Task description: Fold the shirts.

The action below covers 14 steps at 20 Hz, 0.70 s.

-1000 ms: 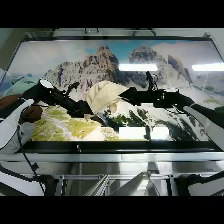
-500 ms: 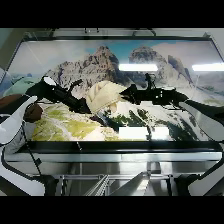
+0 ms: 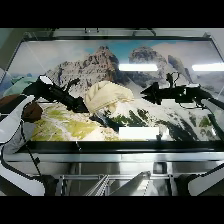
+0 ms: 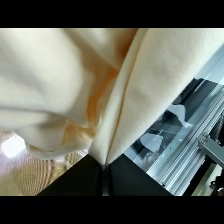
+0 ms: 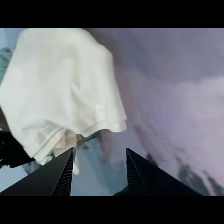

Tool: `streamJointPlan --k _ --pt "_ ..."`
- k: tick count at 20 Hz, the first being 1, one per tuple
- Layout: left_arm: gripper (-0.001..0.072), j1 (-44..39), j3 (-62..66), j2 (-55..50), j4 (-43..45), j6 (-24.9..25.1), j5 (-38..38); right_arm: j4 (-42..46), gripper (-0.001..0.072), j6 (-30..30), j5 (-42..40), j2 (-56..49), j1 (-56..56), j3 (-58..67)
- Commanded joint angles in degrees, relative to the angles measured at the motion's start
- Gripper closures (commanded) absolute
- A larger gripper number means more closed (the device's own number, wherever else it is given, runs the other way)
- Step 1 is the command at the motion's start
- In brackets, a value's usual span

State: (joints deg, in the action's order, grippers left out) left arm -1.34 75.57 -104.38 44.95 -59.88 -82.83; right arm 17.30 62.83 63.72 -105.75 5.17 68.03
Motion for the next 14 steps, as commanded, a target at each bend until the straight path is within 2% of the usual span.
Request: streamJointPlan --k 1,3,7,10,12,14 --pt "0.0679 0.07 0.04 -0.02 0.00 0.09 -0.11 3.06 0.0348 2.86 -4.92 -2.12 -3.58 0.07" --pt "0.0679 0.07 0.04 -0.02 0.02 0.09 -0.15 1.33 0.0407 3.13 -6.08 -3.23 -5.79 0.39" --pt "0.0679 0.07 0.04 -0.02 0.00 0.09 -0.13 0.72 0.0407 6.03 -11.02 -3.32 -9.03 1.88" --pt "0.0679 0.07 0.04 -0.02 -0.02 0.07 -0.15 0.68 0.0415 7.08 -11.23 -3.98 -10.82 3.58" --pt "0.0679 0.11 0.04 -0.02 0.00 0.09 -0.13 0.66 0.0609 6.84 -10.95 -3.96 -11.85 4.63" --pt "0.0681 0.26 0.04 0.13 -0.07 0.52 -0.13 0.70 0.0694 5.92 -8.96 -3.06 -12.15 6.25"
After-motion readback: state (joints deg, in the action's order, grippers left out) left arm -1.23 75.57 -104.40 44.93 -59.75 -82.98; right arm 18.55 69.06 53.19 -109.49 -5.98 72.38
